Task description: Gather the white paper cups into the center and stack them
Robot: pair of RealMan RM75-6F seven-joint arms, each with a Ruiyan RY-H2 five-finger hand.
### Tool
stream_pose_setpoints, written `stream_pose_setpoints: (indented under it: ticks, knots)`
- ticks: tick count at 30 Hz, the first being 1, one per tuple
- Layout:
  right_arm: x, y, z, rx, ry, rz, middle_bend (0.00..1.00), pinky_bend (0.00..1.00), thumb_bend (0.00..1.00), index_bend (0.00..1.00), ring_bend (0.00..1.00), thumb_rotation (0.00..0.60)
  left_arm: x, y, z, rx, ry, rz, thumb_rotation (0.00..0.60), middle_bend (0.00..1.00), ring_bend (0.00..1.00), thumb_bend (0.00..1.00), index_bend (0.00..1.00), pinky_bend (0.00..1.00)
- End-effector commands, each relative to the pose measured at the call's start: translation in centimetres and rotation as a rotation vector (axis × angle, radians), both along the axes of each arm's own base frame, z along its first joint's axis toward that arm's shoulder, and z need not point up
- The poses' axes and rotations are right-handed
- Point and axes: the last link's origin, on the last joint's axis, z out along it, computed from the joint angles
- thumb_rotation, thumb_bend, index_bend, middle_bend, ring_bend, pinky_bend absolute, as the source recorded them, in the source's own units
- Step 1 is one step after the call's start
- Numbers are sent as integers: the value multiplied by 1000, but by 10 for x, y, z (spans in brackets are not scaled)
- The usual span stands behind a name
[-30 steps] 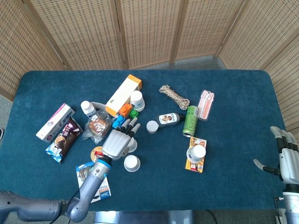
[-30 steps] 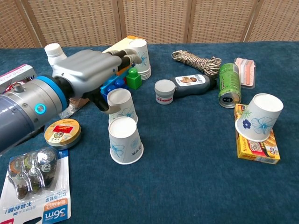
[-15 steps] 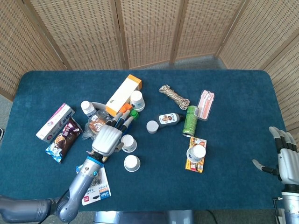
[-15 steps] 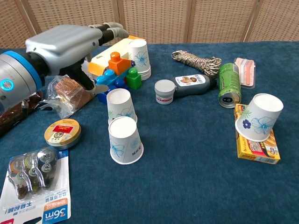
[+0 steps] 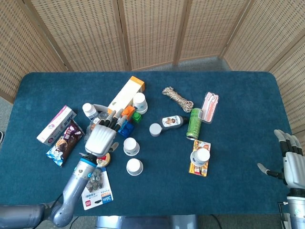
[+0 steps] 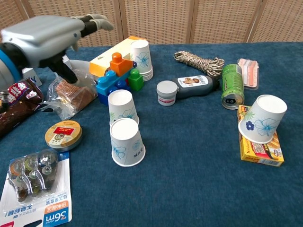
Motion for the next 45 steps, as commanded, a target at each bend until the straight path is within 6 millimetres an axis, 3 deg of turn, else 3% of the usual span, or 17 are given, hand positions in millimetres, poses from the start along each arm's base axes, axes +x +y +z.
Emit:
stream_pose_setpoints:
  ticks: [1,8,20,32,40,45]
  knots:
    - [0,0,-1,1,1,1,0,0,96,0,0,600,-11,-8,22,-19,-8,-1,600,0,0,282,0,263]
    - [3,1,-4,11,13,5,0,0,97,0,0,600,-38,-28,66,2,3,-23,600,0,0,282,0,181]
    - [6,2,-11,29,28,13,0,0,97,0,0,600,-88,-68,114,5,18,-14,600,0,0,282,0,97]
    - [11,5,-16,51,37,37,0,0,99,0,0,600,-141,-123,140,39,0,177,600,0,0,283,0,0]
    - [18,10,-22,93,52,62,0,0,97,0,0,600,-156,-143,154,55,-35,228,600,0,0,282,0,0]
    - [20,14,-31,175,66,76,0,0,95,0,0,600,-155,-147,165,53,-56,246,600,0,0,283,0,0]
